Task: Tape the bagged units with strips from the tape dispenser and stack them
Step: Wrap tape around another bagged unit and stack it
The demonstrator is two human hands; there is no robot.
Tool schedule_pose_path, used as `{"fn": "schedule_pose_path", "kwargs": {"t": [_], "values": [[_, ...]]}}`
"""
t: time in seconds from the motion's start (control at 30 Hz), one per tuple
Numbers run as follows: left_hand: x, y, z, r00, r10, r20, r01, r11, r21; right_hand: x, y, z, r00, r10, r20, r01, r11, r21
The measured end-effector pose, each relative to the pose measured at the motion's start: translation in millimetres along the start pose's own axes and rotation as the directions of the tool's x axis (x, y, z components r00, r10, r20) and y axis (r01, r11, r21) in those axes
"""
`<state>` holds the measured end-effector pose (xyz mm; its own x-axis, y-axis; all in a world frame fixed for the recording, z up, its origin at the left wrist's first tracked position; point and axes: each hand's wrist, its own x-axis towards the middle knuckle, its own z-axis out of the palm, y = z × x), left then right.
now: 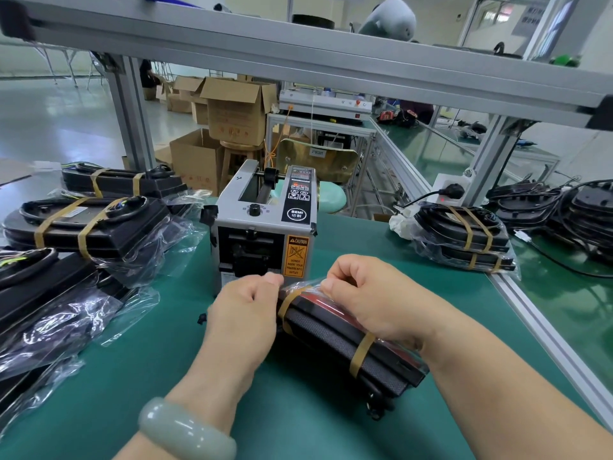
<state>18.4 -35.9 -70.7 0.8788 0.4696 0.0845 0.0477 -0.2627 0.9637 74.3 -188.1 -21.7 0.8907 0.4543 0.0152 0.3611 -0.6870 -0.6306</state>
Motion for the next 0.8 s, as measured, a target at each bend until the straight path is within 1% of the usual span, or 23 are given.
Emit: {"fn": "schedule_pose_path", "kwargs": {"t": [0.03, 0.07, 0.1, 0.13, 0.17, 0.2, 0.23, 0.27, 0.3, 0.33, 0.37, 0.4, 0.43, 0.47, 0.5, 0.53, 0.57, 0.6, 0.67, 0.73, 0.77, 0.8], "values": [[1, -1, 0, 0.991, 0.122, -0.059, -0.113, 0.982, 0.149, 0, 1, 0, 1.0, -0.012, 0.01, 0.012, 1.0, 0.018], [0, 1, 0, 0.966, 0.244, -0.084, -0.214, 0.939, 0.271, 0, 1, 0, 0.999, -0.028, 0.016, 0.027, 0.999, 0.026], [-3, 6, 1, 0.938, 0.343, -0.052, -0.305, 0.886, 0.35, 1, 1, 1, 0.999, -0.043, 0.018, 0.043, 0.999, 0.024], [-4, 6, 2, 0.91, 0.413, 0.025, -0.388, 0.832, 0.396, 1, 1, 1, 0.998, -0.054, 0.016, 0.054, 0.998, 0.016], [-4, 8, 5, 0.897, 0.419, 0.14, -0.437, 0.796, 0.419, 1, 1, 1, 0.998, -0.055, 0.008, 0.055, 0.998, 0.006], [-3, 8, 7, 0.897, 0.371, 0.24, -0.44, 0.795, 0.417, 0, 0, -1, 0.999, -0.044, -0.019, 0.044, 0.999, -0.004], [-2, 8, 8, 0.908, 0.302, 0.289, -0.401, 0.825, 0.398, -1, 1, -4, 0.995, -0.039, -0.092, 0.038, 0.999, -0.016], [2, 5, 9, 0.918, 0.261, 0.299, -0.364, 0.853, 0.374, -4, 2, -8, 0.971, -0.055, -0.232, 0.052, 0.998, -0.018], [5, 5, 9, 0.923, 0.245, 0.295, -0.346, 0.863, 0.367, -11, 2, -14, 0.903, -0.097, -0.418, 0.113, 0.993, 0.015], [7, 4, 9, 0.923, 0.249, 0.292, -0.349, 0.862, 0.367, -23, 1, -19, 0.784, -0.165, -0.599, 0.24, 0.97, 0.047], [9, 4, 10, 0.922, 0.249, 0.296, -0.352, 0.858, 0.374, -35, 2, -22, 0.638, -0.261, -0.725, 0.389, 0.921, 0.011], [10, 4, 11, 0.92, 0.246, 0.304, -0.353, 0.858, 0.374, -49, 6, -21, 0.511, -0.372, -0.775, 0.505, 0.859, -0.08], [10, 4, 12, 0.924, 0.236, 0.301, -0.342, 0.862, 0.374, -62, 11, -14, 0.427, -0.471, -0.772, 0.578, 0.799, -0.167], [11, 4, 13, 0.931, 0.221, 0.29, -0.321, 0.874, 0.365, -72, 20, -2, 0.389, -0.544, -0.743, 0.61, 0.757, -0.235], [12, 3, 14, 0.938, 0.213, 0.272, -0.302, 0.888, 0.347, -79, 29, 11, 0.397, -0.586, -0.706, 0.596, 0.75, -0.287], [14, 2, 14, 0.944, 0.21, 0.256, -0.287, 0.905, 0.315, -83, 38, 22, 0.443, -0.598, -0.668, 0.544, 0.772, -0.33], [16, 1, 13, 0.946, 0.211, 0.244, -0.278, 0.919, 0.281, -85, 46, 30, 0.514, -0.583, -0.63, 0.478, 0.804, -0.353], [17, -1, 12, 0.948, 0.211, 0.237, -0.27, 0.93, 0.25, -85, 53, 35, 0.59, -0.55, -0.591, 0.437, 0.833, -0.339], [18, -4, 11, 0.946, 0.235, 0.224, -0.282, 0.936, 0.211, -84, 59, 39, 0.705, -0.465, -0.536, 0.43, 0.881, -0.199], [16, -6, 11, 0.942, 0.259, 0.216, -0.297, 0.939, 0.17, -81, 57, 38, 0.8, -0.309, -0.514, 0.395, 0.916, 0.064], [14, -7, 11, 0.938, 0.277, 0.21, -0.31, 0.94, 0.144, -80, 57, 38, 0.834, -0.256, -0.489, 0.375, 0.913, 0.162], [12, -8, 10, 0.933, 0.297, 0.205, -0.325, 0.938, 0.118, -79, 57, 39, 0.847, -0.253, -0.468, 0.376, 0.907, 0.191]]}}
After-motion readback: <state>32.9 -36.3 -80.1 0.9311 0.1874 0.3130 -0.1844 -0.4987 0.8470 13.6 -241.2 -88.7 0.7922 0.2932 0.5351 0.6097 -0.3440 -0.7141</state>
